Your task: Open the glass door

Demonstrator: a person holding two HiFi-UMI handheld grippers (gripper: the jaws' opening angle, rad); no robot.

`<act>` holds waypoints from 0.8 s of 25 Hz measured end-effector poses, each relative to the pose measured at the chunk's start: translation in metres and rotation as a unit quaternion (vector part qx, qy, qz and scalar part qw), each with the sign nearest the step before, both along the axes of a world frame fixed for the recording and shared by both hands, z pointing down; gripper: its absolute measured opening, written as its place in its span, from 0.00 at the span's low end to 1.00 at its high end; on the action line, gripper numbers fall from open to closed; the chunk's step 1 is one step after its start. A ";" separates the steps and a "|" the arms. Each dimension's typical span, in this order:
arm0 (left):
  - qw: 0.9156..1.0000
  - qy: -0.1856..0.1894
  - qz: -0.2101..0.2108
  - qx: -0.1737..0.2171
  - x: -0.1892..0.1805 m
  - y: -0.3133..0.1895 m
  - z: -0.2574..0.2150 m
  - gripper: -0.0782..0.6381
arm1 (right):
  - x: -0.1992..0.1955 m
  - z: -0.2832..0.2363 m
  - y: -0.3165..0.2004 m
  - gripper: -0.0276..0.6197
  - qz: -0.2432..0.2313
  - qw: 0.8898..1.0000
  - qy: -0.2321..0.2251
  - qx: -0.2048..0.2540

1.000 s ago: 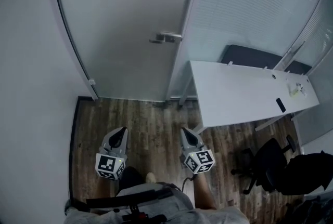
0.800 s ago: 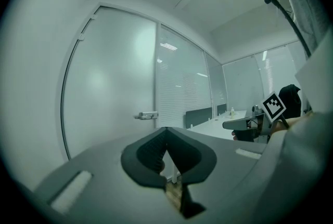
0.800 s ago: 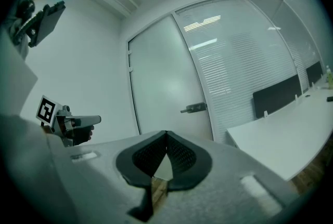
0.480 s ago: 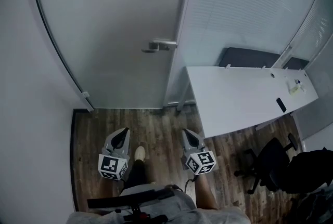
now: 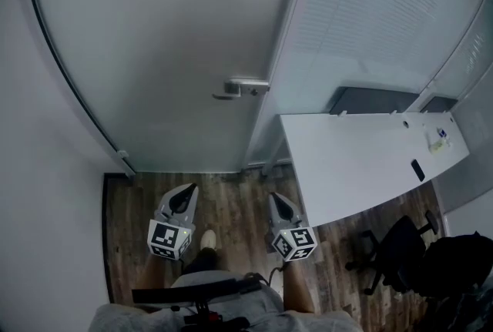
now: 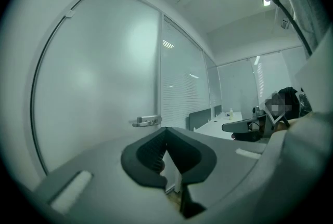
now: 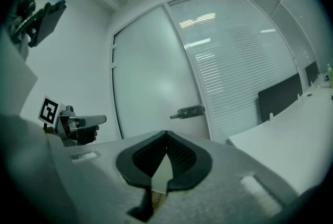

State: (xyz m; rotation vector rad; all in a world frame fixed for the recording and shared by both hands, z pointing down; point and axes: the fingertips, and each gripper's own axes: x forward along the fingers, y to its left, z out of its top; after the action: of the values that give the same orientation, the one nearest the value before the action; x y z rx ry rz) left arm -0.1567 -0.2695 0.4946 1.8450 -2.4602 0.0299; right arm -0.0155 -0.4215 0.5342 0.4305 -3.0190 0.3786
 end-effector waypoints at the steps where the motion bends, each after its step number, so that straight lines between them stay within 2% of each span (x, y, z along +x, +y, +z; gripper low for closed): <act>1: 1.000 -0.002 0.006 -0.002 -0.006 -0.006 -0.001 0.11 | -0.005 -0.003 -0.003 0.05 0.004 1.000 -0.002 -0.001; 11: 0.997 -0.035 0.064 -0.010 -0.071 -0.071 -0.003 0.11 | -0.052 -0.002 -0.033 0.05 0.049 0.999 -0.007 -0.003; 17: 0.992 -0.073 0.101 -0.025 -0.107 -0.111 -0.002 0.12 | -0.053 0.003 -0.047 0.05 0.087 0.996 -0.005 -0.007; 20: 0.988 -0.090 0.123 -0.035 -0.124 -0.133 0.000 0.16 | -0.046 0.007 -0.053 0.05 0.112 0.994 -0.005 -0.011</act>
State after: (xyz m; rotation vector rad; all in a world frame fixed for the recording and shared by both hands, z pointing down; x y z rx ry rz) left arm -0.2807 -0.4025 0.4950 2.1900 -2.2874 0.3045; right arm -0.0619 -0.4745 0.5408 0.7700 -2.9802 0.4267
